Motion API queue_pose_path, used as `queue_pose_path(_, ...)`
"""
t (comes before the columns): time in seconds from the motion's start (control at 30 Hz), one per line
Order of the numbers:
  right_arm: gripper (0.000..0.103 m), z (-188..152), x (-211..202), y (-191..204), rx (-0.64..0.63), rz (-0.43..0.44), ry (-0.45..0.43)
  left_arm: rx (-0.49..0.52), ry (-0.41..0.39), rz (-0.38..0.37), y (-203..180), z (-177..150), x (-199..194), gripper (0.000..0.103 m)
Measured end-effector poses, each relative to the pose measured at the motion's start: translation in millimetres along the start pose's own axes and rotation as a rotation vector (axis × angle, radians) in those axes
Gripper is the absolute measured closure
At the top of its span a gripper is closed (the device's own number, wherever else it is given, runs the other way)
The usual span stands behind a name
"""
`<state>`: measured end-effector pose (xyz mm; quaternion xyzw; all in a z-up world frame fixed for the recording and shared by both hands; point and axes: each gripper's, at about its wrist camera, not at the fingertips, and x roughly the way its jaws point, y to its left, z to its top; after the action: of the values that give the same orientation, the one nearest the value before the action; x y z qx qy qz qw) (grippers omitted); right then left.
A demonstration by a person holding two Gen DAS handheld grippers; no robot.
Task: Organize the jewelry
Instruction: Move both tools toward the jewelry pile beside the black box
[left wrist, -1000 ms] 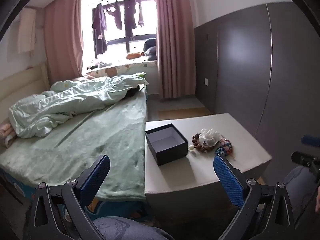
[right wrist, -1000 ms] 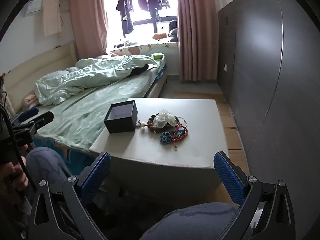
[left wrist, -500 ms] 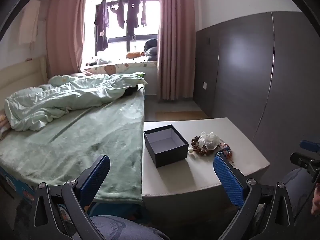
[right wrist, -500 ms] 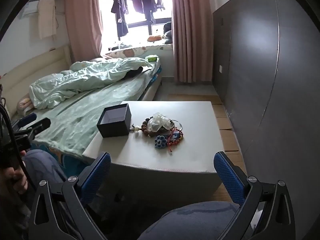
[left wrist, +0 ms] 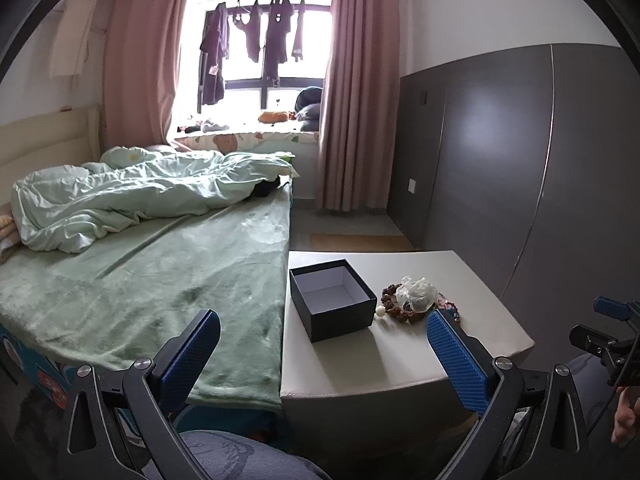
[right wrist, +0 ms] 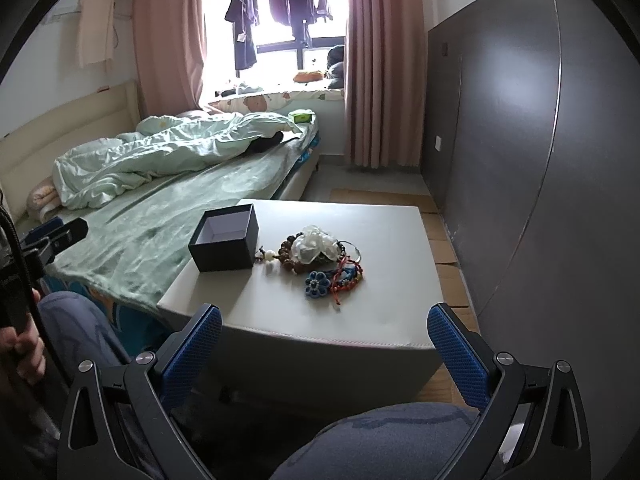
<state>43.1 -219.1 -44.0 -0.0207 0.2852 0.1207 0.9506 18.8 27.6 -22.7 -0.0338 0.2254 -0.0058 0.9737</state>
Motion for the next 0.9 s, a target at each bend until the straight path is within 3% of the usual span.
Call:
queue_pose_path(0.47, 0.0, -3.4, -2.6, 3.2, -0.004, -0.019, 0.0, -0.014, 0.014, -0.014, 3.3, -0.6, 3.2, 0.0)
queue_pose_path(0.9, 0.0, 1.3, -2.0, -7.7, 0.031, 0.029, -0.008, -0.038, 0.02, -0.017, 2.6, -0.8, 5.2, 0.0)
